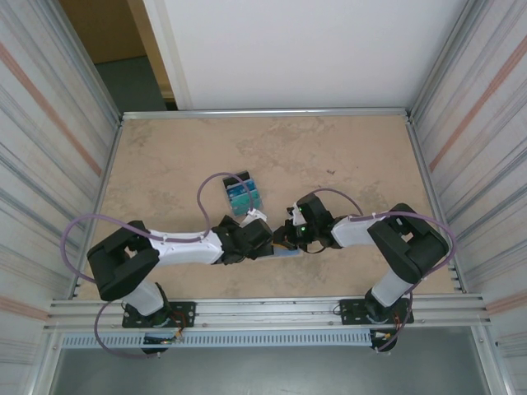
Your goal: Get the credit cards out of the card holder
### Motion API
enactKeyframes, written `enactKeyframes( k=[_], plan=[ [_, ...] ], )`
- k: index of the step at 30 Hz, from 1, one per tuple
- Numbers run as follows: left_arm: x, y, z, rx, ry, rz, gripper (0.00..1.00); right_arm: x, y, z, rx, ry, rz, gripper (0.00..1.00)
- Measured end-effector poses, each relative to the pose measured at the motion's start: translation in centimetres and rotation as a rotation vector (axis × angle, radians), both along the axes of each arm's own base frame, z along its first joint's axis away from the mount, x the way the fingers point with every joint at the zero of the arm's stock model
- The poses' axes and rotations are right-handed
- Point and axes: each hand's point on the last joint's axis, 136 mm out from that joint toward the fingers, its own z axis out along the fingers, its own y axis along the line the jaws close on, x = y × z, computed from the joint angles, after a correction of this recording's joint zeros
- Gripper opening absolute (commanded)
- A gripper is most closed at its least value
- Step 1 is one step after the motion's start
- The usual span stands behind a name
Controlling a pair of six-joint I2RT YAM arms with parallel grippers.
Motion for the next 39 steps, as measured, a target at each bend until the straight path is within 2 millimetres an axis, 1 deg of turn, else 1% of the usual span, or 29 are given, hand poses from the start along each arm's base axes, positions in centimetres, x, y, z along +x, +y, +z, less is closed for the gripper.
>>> enactKeyframes(
  k=[4, 12, 28, 31, 39],
  plan=[
    [0.0, 0.1, 0.0, 0.004, -0.001, 0.002, 0.99, 0.0, 0.0, 0.0, 0.000, 0.000, 0.000, 0.08],
    [0.0, 0.2, 0.0, 0.007, 0.002, 0.012, 0.99, 0.0, -0.2, 0.3, 0.006, -0.009, -0.005, 0.07],
    [0.1, -0.5, 0.0, 0.001, 0.010, 0.011, 0.99, -0.1, -1.0, 0.4, 0.043, -0.015, -0.026, 0.09],
    [0.1, -0.5, 0.0, 0.001, 0.010, 0.010, 0.99, -0.1, -1.0, 0.5, 0.052, -0.015, -0.028, 0.11],
    [0.1, -0.5, 0.0, 0.003, 0.011, 0.010, 0.99, -0.2, -0.9, 0.7, 0.071, -0.005, -0.035, 0.10]
  ],
)
